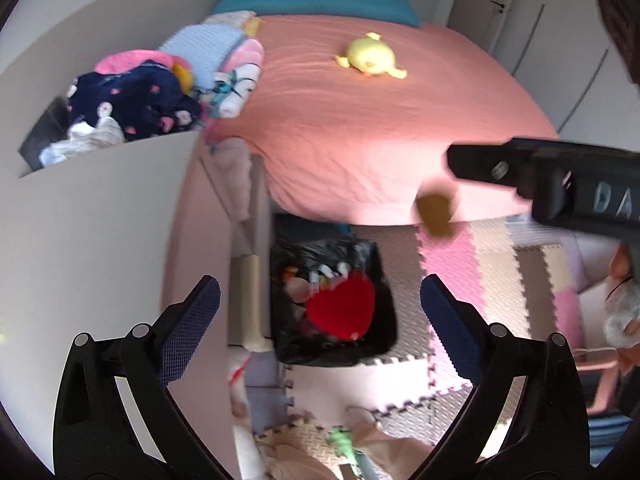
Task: Collect trash
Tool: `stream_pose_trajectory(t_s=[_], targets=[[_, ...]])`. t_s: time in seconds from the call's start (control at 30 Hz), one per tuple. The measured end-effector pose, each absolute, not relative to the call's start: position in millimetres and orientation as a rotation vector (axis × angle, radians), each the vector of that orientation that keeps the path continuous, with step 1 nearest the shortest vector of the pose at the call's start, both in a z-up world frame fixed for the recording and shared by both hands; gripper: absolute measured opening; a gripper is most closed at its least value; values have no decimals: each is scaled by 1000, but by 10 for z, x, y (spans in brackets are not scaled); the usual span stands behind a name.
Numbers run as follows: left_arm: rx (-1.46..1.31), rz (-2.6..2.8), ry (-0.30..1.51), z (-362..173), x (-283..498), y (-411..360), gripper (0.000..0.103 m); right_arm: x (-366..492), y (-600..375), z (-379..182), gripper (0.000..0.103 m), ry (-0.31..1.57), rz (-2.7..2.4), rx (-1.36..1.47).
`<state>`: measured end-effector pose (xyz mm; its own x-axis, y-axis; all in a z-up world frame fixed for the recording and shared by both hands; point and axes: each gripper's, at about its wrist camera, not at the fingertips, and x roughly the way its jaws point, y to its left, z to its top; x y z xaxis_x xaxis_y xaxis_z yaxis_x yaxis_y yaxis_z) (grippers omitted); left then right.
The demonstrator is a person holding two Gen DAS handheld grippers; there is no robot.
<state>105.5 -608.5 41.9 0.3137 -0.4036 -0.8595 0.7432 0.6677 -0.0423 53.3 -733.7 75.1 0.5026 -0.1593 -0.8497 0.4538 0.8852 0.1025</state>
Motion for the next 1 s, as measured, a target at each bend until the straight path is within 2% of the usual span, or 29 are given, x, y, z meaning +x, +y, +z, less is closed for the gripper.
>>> stream_pose_trajectory(t_s=[0.73,0.8,1.0], targets=[[349,-747,989,465,1155,-5840,97,654,-7046,897,80,950,-361,266],[340,-737,987,469,1161,-5729,97,692,-6963,916,86,941,-357,268],[298,-690,974,526,1261,-5291,97,845,-6614,965,90,923,-313,253]])
